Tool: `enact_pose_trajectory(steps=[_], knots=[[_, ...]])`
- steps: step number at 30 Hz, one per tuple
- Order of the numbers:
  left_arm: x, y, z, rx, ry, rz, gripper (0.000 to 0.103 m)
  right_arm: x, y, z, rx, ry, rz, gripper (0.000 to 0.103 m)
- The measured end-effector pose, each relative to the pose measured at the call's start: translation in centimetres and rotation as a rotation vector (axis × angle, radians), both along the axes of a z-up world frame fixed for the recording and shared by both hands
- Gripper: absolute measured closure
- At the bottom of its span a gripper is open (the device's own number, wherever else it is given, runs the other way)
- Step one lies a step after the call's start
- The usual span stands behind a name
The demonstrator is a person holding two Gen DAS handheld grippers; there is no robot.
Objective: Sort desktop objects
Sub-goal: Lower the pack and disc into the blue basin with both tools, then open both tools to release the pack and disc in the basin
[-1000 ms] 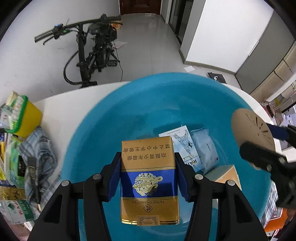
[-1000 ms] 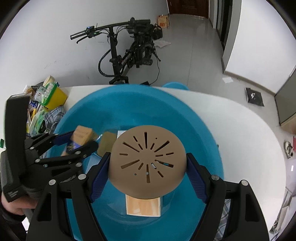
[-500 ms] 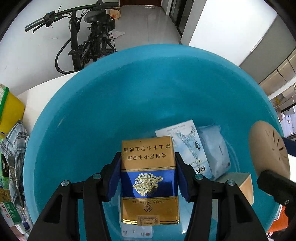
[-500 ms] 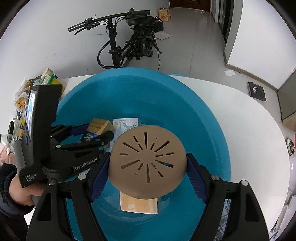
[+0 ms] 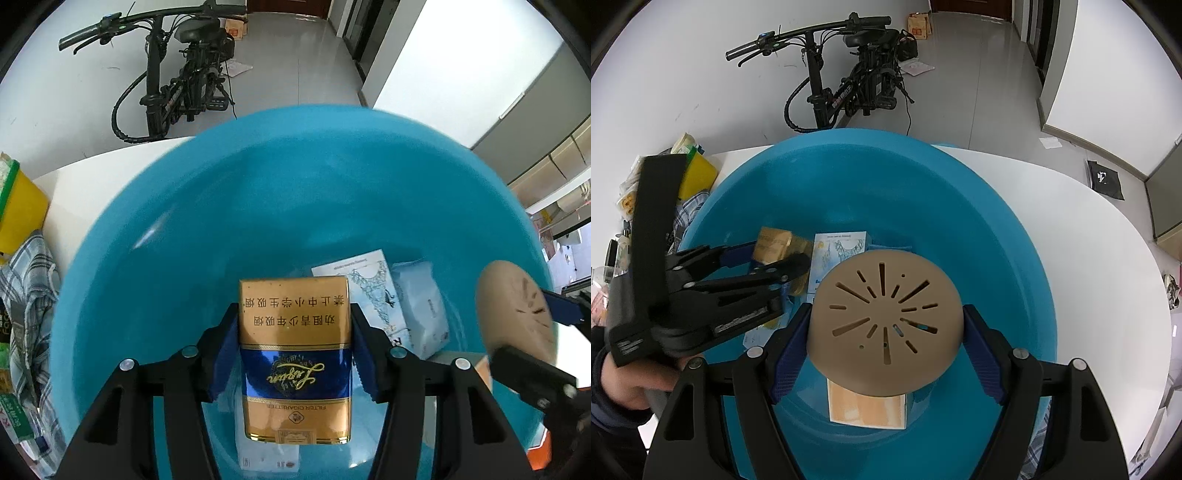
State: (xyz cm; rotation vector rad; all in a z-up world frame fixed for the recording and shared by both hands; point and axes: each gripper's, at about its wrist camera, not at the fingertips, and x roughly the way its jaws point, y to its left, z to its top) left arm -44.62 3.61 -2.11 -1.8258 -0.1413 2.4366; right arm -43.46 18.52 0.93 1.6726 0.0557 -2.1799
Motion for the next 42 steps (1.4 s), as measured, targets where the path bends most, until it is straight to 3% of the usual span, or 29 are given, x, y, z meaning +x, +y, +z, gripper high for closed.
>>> enact_pose_trajectory(steps=[12,18,31,42], knots=[[0.6,-2.1,4.8,0.002,0.086,0.008,0.037,-2.1,-2.0,-2.5,-0.003,-0.03,-0.002,0.026],[0.7,-3.6,4.3,0.012,0.058,0.032,0.037,-2.3,-2.9,-4.6,0.02,-0.055,0.009,0.026],[1.5,-3.2,3.8,0.03,0.053,0.012,0.037,-2.1,-3.2,-5.9,0.057,-0.068,0.027,0.021],[1.6,-2.9,4.1,0.028,0.062,0.02,0.037,-1.5,-3.6,-5.0,0.072,-0.04,0.052,0.02]])
